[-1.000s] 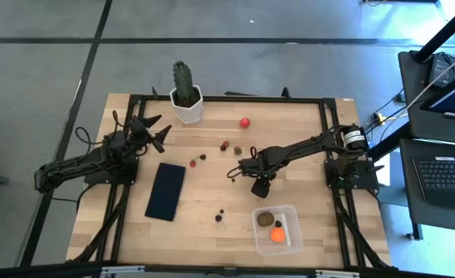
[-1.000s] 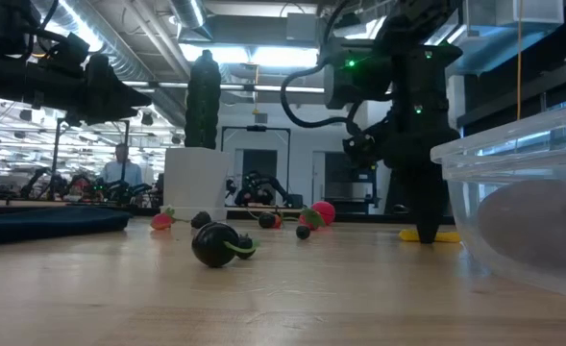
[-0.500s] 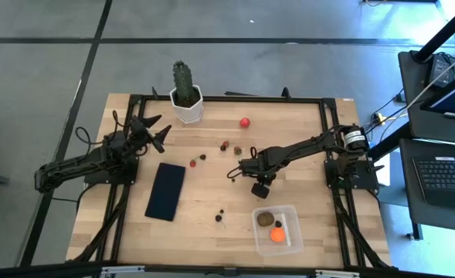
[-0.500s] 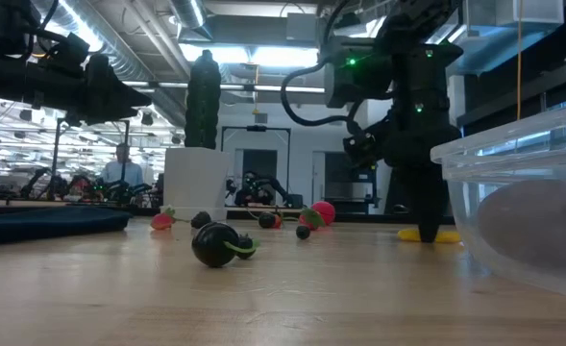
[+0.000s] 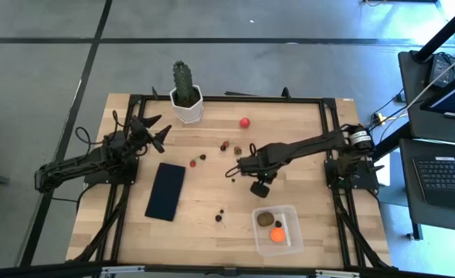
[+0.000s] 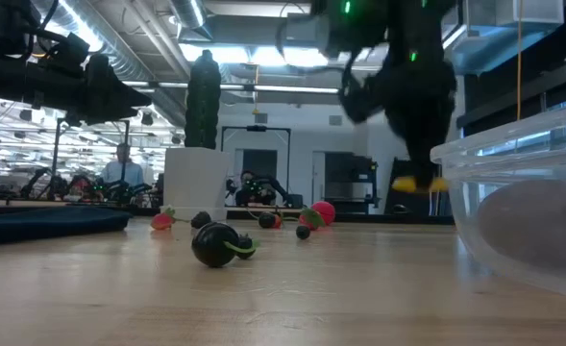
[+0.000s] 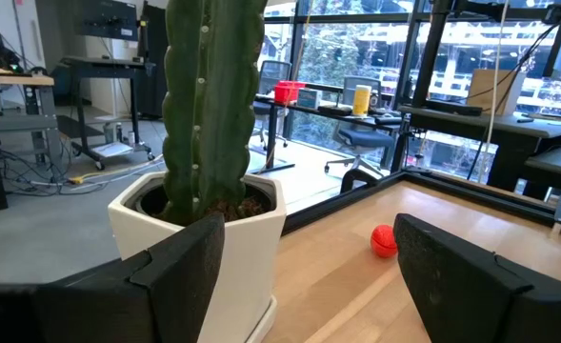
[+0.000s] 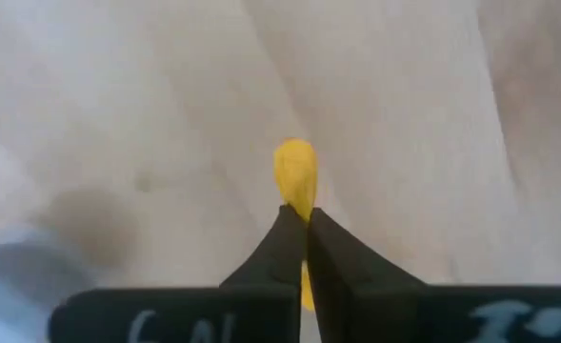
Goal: Pick and placing Produce into tupperware
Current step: Put the corn into the transparent bin, then put the top blueberry into the transparent bin
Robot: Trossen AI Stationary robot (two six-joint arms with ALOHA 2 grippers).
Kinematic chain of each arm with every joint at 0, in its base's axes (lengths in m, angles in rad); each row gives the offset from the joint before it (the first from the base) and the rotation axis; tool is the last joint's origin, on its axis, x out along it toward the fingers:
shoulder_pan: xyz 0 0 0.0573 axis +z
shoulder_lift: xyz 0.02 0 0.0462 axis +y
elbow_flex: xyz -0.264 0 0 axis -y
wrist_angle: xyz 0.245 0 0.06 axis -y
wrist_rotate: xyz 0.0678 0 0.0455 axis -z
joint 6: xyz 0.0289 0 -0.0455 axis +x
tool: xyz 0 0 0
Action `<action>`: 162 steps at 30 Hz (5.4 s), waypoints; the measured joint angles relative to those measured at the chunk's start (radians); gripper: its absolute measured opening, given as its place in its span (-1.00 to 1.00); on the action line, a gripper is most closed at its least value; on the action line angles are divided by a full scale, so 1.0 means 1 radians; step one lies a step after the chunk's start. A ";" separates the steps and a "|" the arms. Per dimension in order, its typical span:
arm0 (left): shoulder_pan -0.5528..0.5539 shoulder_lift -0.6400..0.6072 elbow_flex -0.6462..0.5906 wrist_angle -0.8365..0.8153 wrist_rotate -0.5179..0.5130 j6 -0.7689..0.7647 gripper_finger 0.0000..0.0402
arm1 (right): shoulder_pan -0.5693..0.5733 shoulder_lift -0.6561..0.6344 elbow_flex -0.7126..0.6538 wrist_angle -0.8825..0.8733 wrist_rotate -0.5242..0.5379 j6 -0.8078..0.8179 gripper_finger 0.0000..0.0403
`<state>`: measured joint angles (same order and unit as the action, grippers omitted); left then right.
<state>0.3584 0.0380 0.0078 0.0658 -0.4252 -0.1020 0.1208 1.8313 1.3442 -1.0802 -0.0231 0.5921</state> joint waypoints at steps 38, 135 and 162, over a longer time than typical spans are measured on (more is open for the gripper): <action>0.000 0.000 0.000 0.000 0.000 0.000 0.48 | 0.459 -0.019 -0.091 0.149 -0.136 0.869 -0.76; 0.000 0.000 0.000 0.000 0.000 0.000 0.48 | -0.071 -0.021 -0.583 1.512 0.056 -0.563 0.05; 0.000 0.000 0.000 0.000 0.000 0.000 0.48 | -0.046 0.123 -0.580 1.603 0.063 -0.521 -0.29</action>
<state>0.3584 0.0382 0.0082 0.0658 -0.4249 -0.1021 0.0747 1.9541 0.7639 0.5227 0.0402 0.0708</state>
